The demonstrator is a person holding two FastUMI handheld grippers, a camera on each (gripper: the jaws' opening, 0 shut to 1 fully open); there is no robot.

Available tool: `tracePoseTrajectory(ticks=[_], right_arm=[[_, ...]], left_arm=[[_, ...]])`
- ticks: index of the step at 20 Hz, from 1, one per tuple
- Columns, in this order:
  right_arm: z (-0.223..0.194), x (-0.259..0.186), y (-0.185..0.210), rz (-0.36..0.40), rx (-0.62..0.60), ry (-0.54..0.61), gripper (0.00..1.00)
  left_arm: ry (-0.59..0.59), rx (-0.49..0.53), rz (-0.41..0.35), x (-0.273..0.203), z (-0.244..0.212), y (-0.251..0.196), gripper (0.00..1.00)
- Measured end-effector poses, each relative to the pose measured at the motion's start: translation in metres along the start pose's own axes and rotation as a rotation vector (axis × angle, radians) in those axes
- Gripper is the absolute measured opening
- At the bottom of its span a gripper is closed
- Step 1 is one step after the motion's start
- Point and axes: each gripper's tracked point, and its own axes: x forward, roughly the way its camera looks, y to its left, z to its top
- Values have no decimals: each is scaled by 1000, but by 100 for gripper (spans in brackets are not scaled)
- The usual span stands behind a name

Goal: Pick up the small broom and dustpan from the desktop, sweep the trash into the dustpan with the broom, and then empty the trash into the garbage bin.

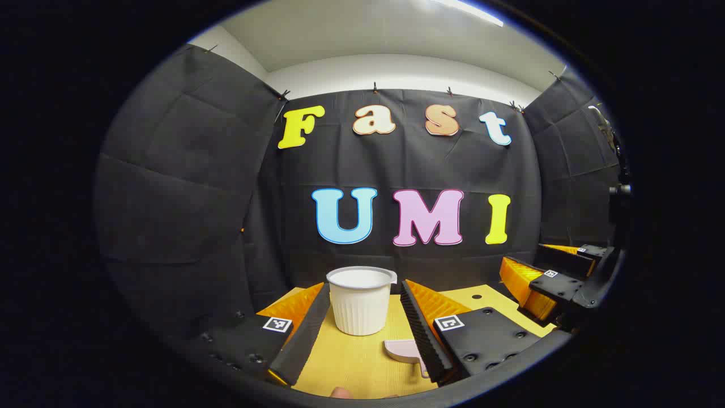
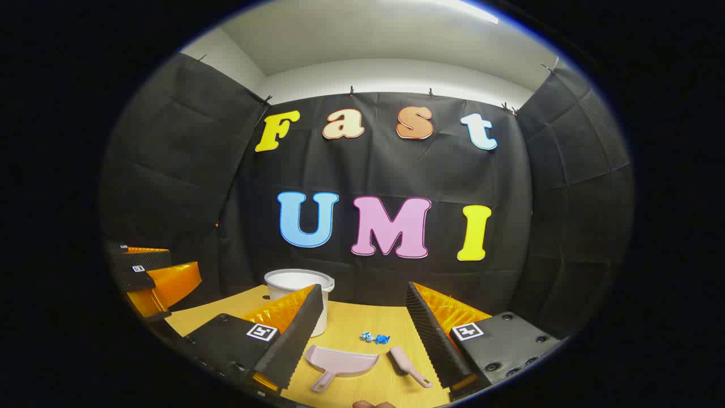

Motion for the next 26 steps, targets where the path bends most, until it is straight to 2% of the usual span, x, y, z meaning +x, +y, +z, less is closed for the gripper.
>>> tracePoseTrajectory(ticks=[2, 7, 11, 12, 15, 16, 17, 21, 26], right_arm=[[3, -2, -3, -12, -3, -9, 93], [13, -11, -14, -53, -20, -23, 95], [24, -23, -34, -113, -43, -64, 93], [20, -25, -34, -115, -35, -62, 95], [7, -24, -33, -106, -25, -26, 93], [8, -21, -36, -114, -28, -23, 95], [10, -21, -37, -120, -23, -24, 93], [15, -21, -42, -130, -49, -45, 95], [17, -17, -44, -135, -49, -48, 93]], left_arm=[[-6, -8, -11, -1, 2, -2, 74], [0, -27, -41, -4, -2, -5, 74], [28, -68, -116, -8, -14, -19, 74], [34, -68, -122, -6, -17, -20, 74], [43, -76, -123, -2, -17, -21, 74], [40, -73, -138, -3, -14, -24, 74], [28, -62, -140, -4, -12, -23, 74], [29, -58, -125, 2, -16, -23, 74], [-41, -53, -151, -1, 0, -30, 74]])
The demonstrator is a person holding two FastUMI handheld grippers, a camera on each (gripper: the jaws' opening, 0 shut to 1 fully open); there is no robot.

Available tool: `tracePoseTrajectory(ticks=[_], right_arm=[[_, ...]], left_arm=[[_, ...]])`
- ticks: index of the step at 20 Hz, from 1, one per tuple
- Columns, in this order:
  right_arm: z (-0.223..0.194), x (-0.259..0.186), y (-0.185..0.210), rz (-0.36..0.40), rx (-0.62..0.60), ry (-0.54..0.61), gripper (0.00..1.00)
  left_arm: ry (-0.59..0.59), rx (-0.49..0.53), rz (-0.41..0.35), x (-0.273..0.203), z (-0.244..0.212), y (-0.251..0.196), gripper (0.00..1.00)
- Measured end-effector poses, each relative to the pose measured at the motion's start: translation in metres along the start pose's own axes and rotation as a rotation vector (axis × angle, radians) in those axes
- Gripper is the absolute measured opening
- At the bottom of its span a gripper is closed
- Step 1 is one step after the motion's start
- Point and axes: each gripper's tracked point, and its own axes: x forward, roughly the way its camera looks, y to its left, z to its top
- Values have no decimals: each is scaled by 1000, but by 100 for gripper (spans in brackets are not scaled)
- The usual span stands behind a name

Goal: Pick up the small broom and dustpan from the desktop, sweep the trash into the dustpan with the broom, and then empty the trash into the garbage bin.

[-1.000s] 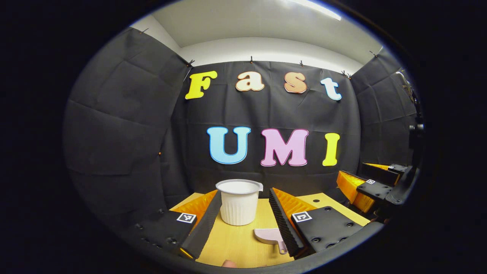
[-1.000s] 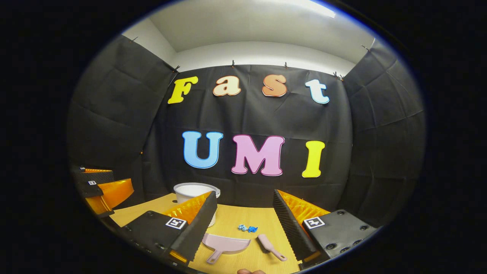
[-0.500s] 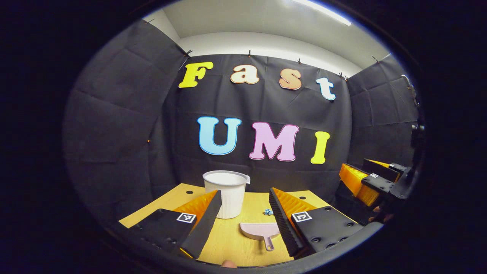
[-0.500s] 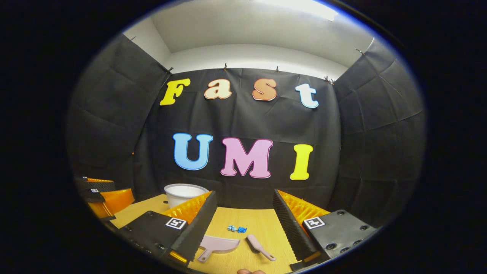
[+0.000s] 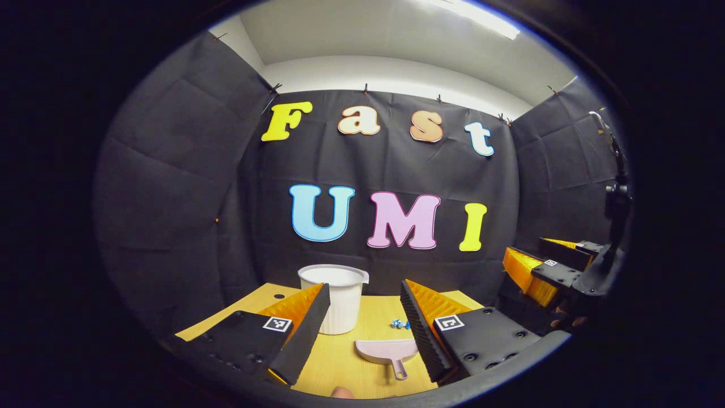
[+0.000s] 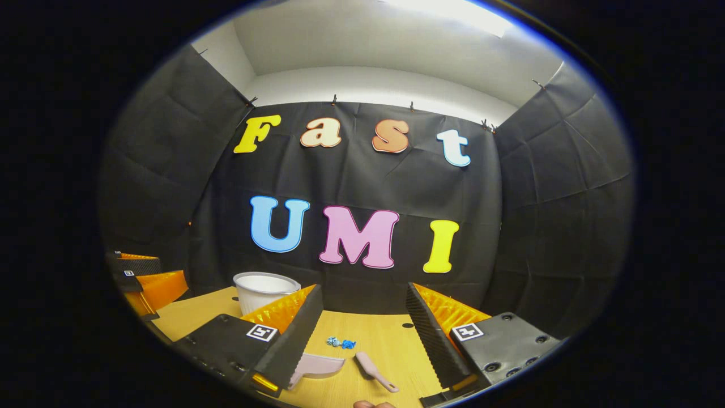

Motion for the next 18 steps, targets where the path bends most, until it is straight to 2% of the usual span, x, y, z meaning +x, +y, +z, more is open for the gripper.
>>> tracePoseTrajectory(ticks=[3, 5, 9, 18], right_arm=[[3, 2, -1, -2, -15, -11, 95], [-4, 3, -2, -3, -31, 4, 93], [-20, 7, -14, -34, -52, 57, 95], [-14, 45, -38, -46, -100, 52, 93]], left_arm=[[32, 7, 0, 7, -9, -2, 74], [56, -1, -5, 10, -16, -4, 74], [91, -12, -20, 25, -32, -12, 74], [84, -15, -49, 68, -24, -33, 74]])
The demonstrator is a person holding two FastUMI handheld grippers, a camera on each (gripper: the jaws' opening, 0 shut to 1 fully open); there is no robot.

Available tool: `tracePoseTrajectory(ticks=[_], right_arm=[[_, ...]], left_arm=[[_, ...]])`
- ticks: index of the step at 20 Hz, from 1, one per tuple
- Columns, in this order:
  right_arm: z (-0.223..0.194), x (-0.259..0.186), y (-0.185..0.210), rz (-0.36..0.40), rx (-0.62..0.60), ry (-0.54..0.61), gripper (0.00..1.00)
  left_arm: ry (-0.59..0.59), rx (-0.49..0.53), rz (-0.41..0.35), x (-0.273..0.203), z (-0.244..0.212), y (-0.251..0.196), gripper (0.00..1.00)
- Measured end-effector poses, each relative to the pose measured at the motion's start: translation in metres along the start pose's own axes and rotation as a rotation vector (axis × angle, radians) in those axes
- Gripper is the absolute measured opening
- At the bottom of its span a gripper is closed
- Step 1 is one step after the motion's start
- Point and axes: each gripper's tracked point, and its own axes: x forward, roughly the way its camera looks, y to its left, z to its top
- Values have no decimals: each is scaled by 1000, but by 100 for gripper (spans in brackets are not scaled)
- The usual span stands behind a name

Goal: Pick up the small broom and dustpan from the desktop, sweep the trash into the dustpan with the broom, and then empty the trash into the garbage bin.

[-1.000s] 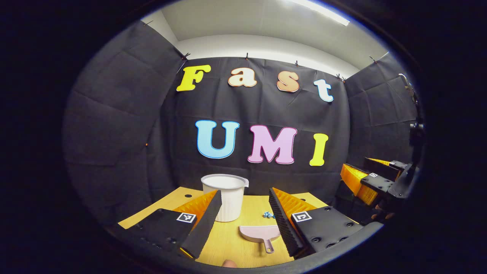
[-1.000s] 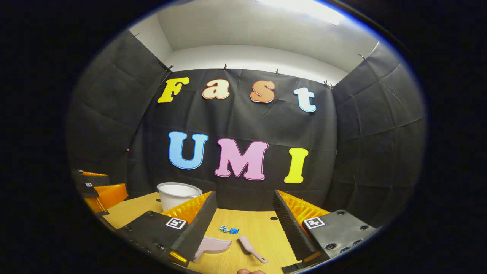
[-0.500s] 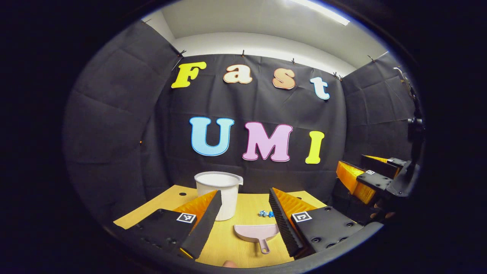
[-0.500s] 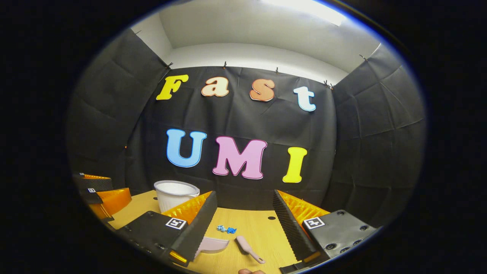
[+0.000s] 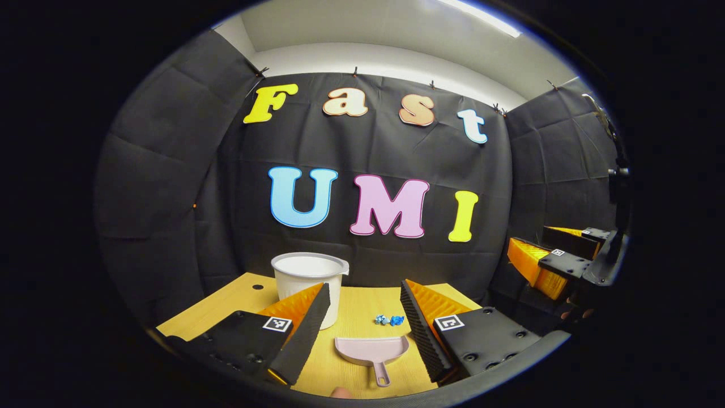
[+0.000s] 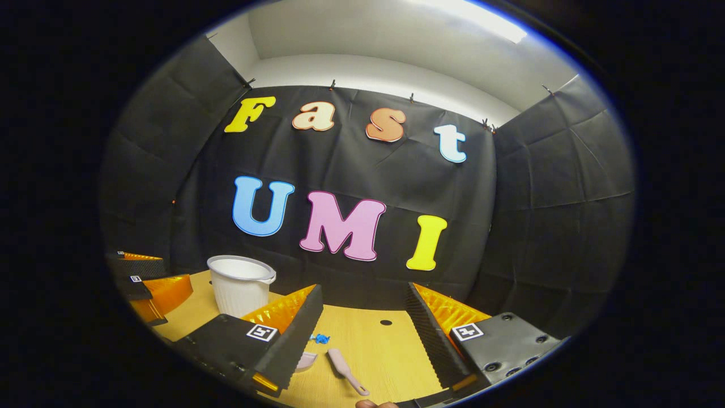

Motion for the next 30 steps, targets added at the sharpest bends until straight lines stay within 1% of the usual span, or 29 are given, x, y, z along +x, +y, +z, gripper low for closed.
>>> tracePoseTrajectory(ticks=[1, 3, 4, 5, 6, 8, 9, 13, 15, 16, 18, 22, 23, 25, 28, 30], right_arm=[[2, 10, -1, 3, 4, -7, 95], [6, 29, -1, 10, 12, -23, 94], [3, 39, -3, 13, 17, -25, 93], [-3, 50, -4, 19, 24, -18, 95], [-11, 61, -5, 25, 28, -5, 95], [-32, 79, -10, 37, 26, 24, 94], [-48, 87, -10, 52, 15, 51, 96], [-134, 103, -12, 138, -38, 216, 96], [-168, 102, -14, 172, -23, 288, 97], [-182, 103, -12, 196, -14, 318, 98], [-208, 100, -10, 240, -16, 374, 96], [-237, 96, -1, 335, 7, 453, 98], [-242, 99, 0, 348, 9, 464, 98], [-254, 103, -2, 365, 20, 496, 98], [-275, 103, -1, 394, 49, 568, 98], [-285, 101, 0, 404, 73, 612, 98]], left_arm=[[-4, 13, 6, 8, 4, 0, 74], [-11, 39, 2, 24, 12, -4, 74], [2, 47, -2, 33, 9, -8, 74], [35, 52, 4, 44, -2, -9, 74], [84, 53, 18, 54, -18, -9, 74], [191, 48, 1, 73, -56, -21, 74], [250, 49, -7, 79, -77, -26, 74], [498, 39, -5, 91, -165, -41, 75], [648, 33, 17, 86, -208, -45, 76], [696, 20, 28, 87, -224, -47, 77], [757, -5, 47, 85, -242, -52, 76], [901, -10, 153, 92, -281, -48, 77], [941, -7, 173, 95, -289, -47, 77], [1021, -16, 178, 98, -301, -46, 77], [1159, -37, 144, 102, -318, -53, 77], [1257, -32, 138, 102, -329, -54, 77]])
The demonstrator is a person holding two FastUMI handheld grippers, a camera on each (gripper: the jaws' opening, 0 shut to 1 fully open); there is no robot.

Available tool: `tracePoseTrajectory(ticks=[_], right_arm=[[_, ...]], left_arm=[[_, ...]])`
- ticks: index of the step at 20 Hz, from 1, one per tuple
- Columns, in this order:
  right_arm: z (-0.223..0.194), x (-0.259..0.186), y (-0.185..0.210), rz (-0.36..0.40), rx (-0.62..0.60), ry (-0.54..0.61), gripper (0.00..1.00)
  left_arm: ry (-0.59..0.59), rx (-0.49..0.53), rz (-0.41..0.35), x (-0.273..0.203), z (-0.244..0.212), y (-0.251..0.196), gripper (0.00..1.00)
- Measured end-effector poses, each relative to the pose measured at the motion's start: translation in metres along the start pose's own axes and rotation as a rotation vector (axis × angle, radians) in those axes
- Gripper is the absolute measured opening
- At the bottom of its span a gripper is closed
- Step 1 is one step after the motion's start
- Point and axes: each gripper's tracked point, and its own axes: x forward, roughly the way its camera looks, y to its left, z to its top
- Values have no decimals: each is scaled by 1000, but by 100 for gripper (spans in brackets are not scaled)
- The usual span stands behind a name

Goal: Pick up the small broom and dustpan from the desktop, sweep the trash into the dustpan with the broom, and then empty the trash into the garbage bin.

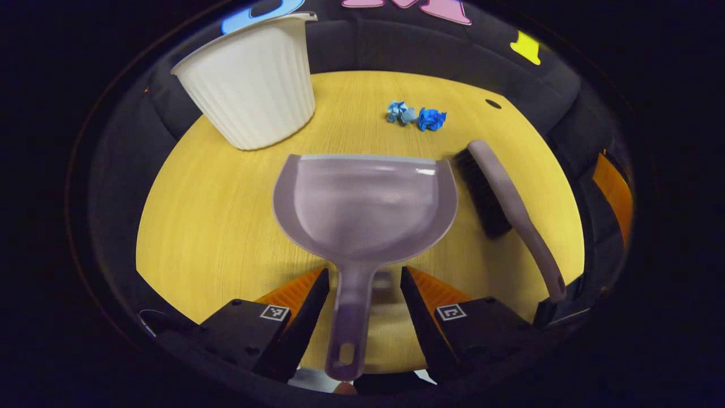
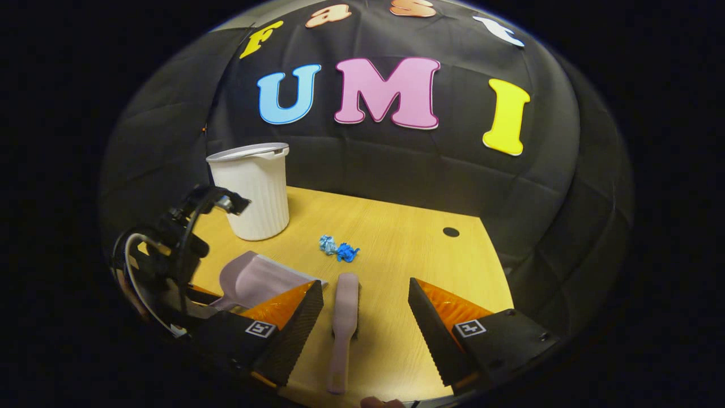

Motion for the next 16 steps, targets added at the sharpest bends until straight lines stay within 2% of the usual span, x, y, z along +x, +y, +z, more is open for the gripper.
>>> tracePoseTrajectory(ticks=[4, 5, 6, 7, 9, 10, 11, 16], right_arm=[[-8, 3, -8, -4, 24, 39, 98], [-9, 3, -10, -12, 26, 43, 98], [-10, 2, -11, -19, 29, 44, 98], [-10, 1, -12, -27, 35, 44, 98], [-14, 2, -13, -39, 50, 57, 98], [-19, 5, -10, -41, 65, 84, 94], [-25, 6, -7, -40, 82, 117, 98], [-57, 15, 6, -84, 34, 278, 98]], left_arm=[[90, 17, 37, 15, 8, 4, 76], [114, 13, 38, 19, 8, 5, 65], [125, 0, 22, 20, 9, 3, 63], [118, -12, 15, 20, 14, 3, 52], [114, -26, -13, 22, 16, 0, 48], [118, -24, -19, 16, 18, 2, 43], [117, -13, -26, 22, 16, 1, 31], [102, 27, -105, 19, 15, 9, 31]])
